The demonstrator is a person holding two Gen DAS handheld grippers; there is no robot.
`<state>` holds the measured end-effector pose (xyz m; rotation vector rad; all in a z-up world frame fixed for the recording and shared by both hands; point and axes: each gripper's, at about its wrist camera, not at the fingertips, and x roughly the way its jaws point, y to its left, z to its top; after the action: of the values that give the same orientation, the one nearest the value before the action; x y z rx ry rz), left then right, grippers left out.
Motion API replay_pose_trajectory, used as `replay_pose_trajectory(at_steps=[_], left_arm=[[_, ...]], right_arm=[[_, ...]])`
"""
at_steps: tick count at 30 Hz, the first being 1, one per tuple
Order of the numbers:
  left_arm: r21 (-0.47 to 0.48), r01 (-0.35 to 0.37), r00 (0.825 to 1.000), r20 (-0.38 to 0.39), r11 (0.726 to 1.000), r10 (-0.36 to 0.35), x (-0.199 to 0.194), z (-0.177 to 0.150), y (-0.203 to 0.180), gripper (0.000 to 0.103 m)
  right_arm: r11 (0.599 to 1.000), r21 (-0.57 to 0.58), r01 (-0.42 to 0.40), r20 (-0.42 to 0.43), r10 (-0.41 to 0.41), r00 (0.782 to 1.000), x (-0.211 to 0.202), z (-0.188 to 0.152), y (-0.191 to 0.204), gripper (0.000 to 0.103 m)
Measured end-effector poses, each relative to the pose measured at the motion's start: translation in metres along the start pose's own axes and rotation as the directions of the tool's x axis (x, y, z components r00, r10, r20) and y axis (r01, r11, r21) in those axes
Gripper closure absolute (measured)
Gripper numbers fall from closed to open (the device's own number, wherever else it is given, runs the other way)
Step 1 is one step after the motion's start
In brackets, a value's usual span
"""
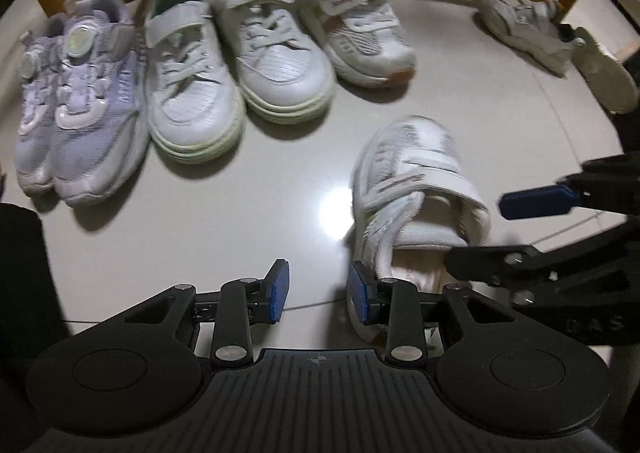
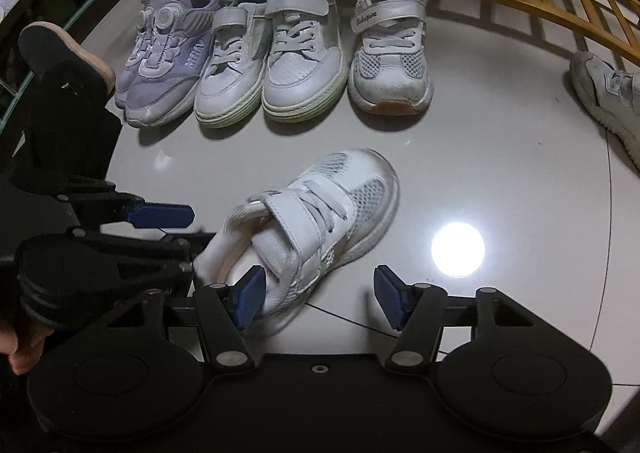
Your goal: Organize scattered shoes
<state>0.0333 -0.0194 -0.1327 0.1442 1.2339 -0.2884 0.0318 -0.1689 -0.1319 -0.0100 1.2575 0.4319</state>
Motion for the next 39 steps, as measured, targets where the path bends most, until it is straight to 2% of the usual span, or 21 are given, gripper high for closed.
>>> replay_pose_trajectory(at_steps=[5,11,16,20,25,31,39], left_arm=[[0.004,0.003,1.0,0.018,1.0,-0.003,-0.005,0.002,-0.002,0.068],[-0.06,-0.024,0.998,0.05,0.998,0.027,-0.016,0.008,0.014,0.066],[-0.11,-0.029,0.998,0.059,0.994,0.036,-0.02,0.011,0.023,0.065],[-0.105,-0.025,0.998,0.063,0.994,0.032,-0.022,0.01,0.022,0.064],[-0.114,-0.025,0.997,0.064,0.993,0.033,-0.024,0.009,0.026,0.063],[-0.108,-0.023,0.997,0.07,0.994,0.031,-0.027,0.009,0.025,0.062],[-0.105,-0.018,0.997,0.07,0.994,0.025,-0.027,0.008,0.023,0.061]], right_arm=[[1.0,-0.008,0.02,-0.003,-0.02,1.0,-0.001,-0.002,-0.006,0.039],[0.998,-0.038,0.055,0.003,-0.055,0.998,-0.002,-0.003,-0.007,0.04],[0.996,-0.069,0.053,-0.015,-0.055,0.998,0.004,-0.004,0.001,0.054],[0.994,-0.093,0.064,-0.02,-0.066,0.998,0.012,-0.004,0.006,0.061],[0.986,-0.15,0.075,-0.03,-0.08,0.996,0.013,-0.002,0.012,0.081],[0.946,-0.291,0.14,-0.024,-0.154,0.988,0.009,-0.006,0.017,0.087],[0.934,-0.326,0.149,-0.019,-0.164,0.986,0.009,-0.005,0.013,0.087]])
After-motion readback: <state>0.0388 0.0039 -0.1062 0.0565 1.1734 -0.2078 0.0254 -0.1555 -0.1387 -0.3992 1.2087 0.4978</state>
